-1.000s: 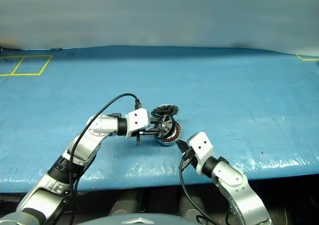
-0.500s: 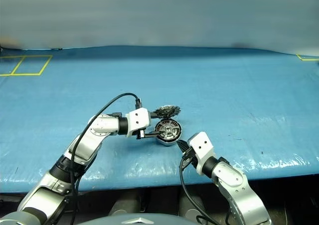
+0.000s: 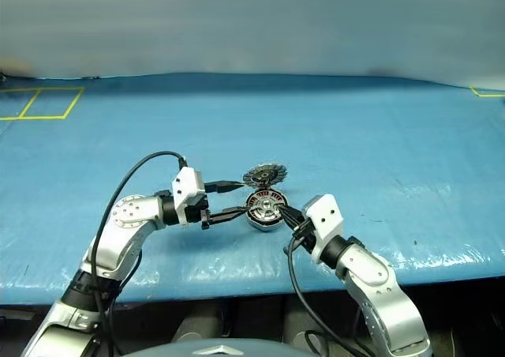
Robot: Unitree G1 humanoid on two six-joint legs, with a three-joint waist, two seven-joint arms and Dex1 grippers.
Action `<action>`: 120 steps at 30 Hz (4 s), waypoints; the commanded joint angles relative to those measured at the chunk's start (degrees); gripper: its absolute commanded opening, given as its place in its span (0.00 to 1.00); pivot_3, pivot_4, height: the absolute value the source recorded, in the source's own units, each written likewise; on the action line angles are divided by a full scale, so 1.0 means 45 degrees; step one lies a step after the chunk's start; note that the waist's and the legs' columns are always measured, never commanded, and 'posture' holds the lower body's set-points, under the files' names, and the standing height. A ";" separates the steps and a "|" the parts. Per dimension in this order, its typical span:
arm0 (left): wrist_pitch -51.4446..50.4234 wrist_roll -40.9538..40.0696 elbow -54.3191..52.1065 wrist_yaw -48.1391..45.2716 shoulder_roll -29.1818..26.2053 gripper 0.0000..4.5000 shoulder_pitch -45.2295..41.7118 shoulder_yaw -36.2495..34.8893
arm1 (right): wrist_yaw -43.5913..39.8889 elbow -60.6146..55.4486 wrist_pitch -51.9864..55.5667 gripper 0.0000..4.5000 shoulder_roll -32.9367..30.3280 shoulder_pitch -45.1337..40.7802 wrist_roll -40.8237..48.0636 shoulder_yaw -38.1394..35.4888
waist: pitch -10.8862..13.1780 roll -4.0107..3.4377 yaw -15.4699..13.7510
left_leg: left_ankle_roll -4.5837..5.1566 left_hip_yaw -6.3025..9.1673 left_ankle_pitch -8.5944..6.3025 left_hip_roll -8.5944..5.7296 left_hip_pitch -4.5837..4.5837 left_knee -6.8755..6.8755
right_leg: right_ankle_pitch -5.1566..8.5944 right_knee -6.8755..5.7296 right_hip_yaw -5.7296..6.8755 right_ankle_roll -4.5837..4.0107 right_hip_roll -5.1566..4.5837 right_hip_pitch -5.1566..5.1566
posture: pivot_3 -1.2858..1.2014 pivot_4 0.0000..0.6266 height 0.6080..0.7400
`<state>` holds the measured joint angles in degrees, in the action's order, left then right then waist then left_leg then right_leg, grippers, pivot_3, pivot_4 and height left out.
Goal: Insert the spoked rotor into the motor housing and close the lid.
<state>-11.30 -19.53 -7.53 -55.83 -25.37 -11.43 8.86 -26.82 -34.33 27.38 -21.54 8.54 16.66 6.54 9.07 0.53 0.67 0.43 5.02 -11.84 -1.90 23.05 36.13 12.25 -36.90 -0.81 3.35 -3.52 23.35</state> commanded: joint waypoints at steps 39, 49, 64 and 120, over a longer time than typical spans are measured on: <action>-0.0574 -0.1415 -0.1084 0.0874 0.0335 0.62 0.1772 -0.0619 | -0.0850 0.1460 -0.0174 0.00 0.0135 -0.2539 -0.0556 0.0434 | -0.0008 0.0003 -0.0012 | -0.0007 0.0001 -0.0007 0.0003 -0.0020 -0.0022 | 0.0007 0.0013 0.0003 -0.0019 -0.0001 -0.0014 | 0.52 0.24 1.00; -0.0552 -0.1708 0.1158 0.1799 0.0961 0.53 -0.0570 -0.2081 | -0.1305 0.0960 0.0451 0.00 -0.1031 -0.1089 -0.0263 0.0718 | -0.0003 0.0011 -0.0036 | -0.0007 0.0003 -0.0006 0.0002 -0.0004 -0.0024 | 0.0008 0.0006 0.0017 -0.0021 0.0005 0.0000 | 0.52 0.24 1.00; 0.1923 0.0657 0.9466 -0.1635 0.2550 0.01 -0.7489 -0.0255 | -0.1339 -0.0610 0.0596 0.00 -0.1615 0.1015 -0.0139 0.0740 | 0.0014 0.0045 -0.0006 | 0.0007 -0.0001 -0.0011 -0.0103 0.0067 0.0009 | -0.0059 0.0045 0.0027 0.0097 0.0000 0.0019 | 0.52 0.24 1.00; -0.1046 -0.1404 -0.1397 -0.1564 -0.0171 0.00 0.0231 -0.0926 | 0.0826 -0.0263 -0.0042 0.29 -0.0315 -0.0773 -0.0843 0.0265 | 0.0011 -0.0018 0.0024 | 0.0050 0.0012 -0.0039 -0.0006 0.0118 0.0187 | -0.0055 0.0015 0.0006 0.0070 -0.0002 0.0030 | 0.52 0.24 1.00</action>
<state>-15.54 -24.94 -10.61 -64.01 -25.58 -11.62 5.67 -23.72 -36.49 28.71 -23.55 6.45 14.19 7.14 9.12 0.45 0.77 0.66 5.07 -12.01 -1.93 23.58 36.95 12.00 -36.84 -0.79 3.65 -3.53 23.50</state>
